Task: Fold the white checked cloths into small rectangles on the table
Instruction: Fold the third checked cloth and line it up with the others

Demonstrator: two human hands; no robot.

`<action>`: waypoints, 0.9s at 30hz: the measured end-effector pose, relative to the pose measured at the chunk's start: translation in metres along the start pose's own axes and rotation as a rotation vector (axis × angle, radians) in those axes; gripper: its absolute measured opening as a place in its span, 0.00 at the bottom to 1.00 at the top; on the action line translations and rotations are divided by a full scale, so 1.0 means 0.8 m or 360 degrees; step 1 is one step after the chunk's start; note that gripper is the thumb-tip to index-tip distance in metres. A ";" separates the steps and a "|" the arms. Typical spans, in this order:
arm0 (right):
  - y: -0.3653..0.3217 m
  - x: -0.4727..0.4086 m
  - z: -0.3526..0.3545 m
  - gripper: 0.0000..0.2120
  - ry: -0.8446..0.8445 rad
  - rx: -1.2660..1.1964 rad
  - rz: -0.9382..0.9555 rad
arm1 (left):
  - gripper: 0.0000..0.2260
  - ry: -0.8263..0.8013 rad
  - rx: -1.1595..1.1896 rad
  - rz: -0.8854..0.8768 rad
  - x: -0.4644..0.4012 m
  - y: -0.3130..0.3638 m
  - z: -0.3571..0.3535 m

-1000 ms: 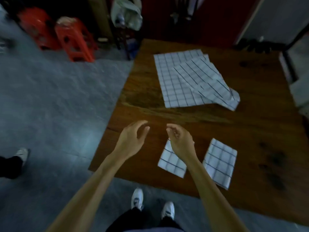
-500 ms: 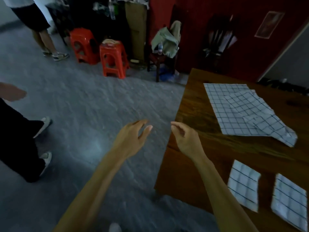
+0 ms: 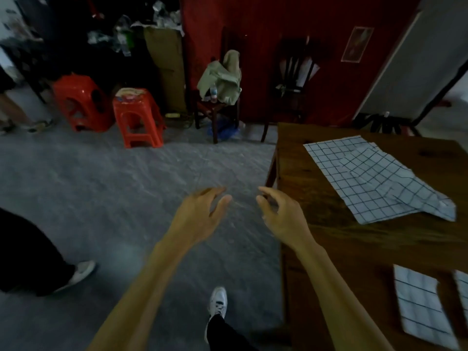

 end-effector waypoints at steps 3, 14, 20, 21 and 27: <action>0.008 -0.070 -0.012 0.22 0.0080 0.0108 -0.0005 | 0.21 -0.0122 -0.0068 -0.0082 -0.078 -0.014 -0.015; 0.044 -0.341 0.022 0.22 0.0255 0.0334 -0.0166 | 0.29 -0.0282 -0.0375 -0.0277 -0.399 -0.076 -0.005; 0.085 -0.474 0.018 0.22 0.0264 0.0397 -0.0364 | 0.25 -0.0403 -0.0244 -0.0369 -0.559 -0.115 -0.046; 0.093 -0.497 0.016 0.22 0.0279 0.0376 -0.0403 | 0.25 -0.0451 -0.0211 -0.0381 -0.588 -0.124 -0.058; 0.122 -0.629 0.029 0.19 0.0453 0.0409 -0.0688 | 0.28 -0.0709 0.0008 -0.0612 -0.762 -0.124 -0.112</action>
Point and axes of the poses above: each hand's wrist, its own x-axis away from the middle knuckle, its own z-axis out of the back of the hand, y = z × x, the point moved 9 cm from there along -x, towards the middle knuckle, and after that the axes turned 5 degrees about x, right-handed, at the moved point
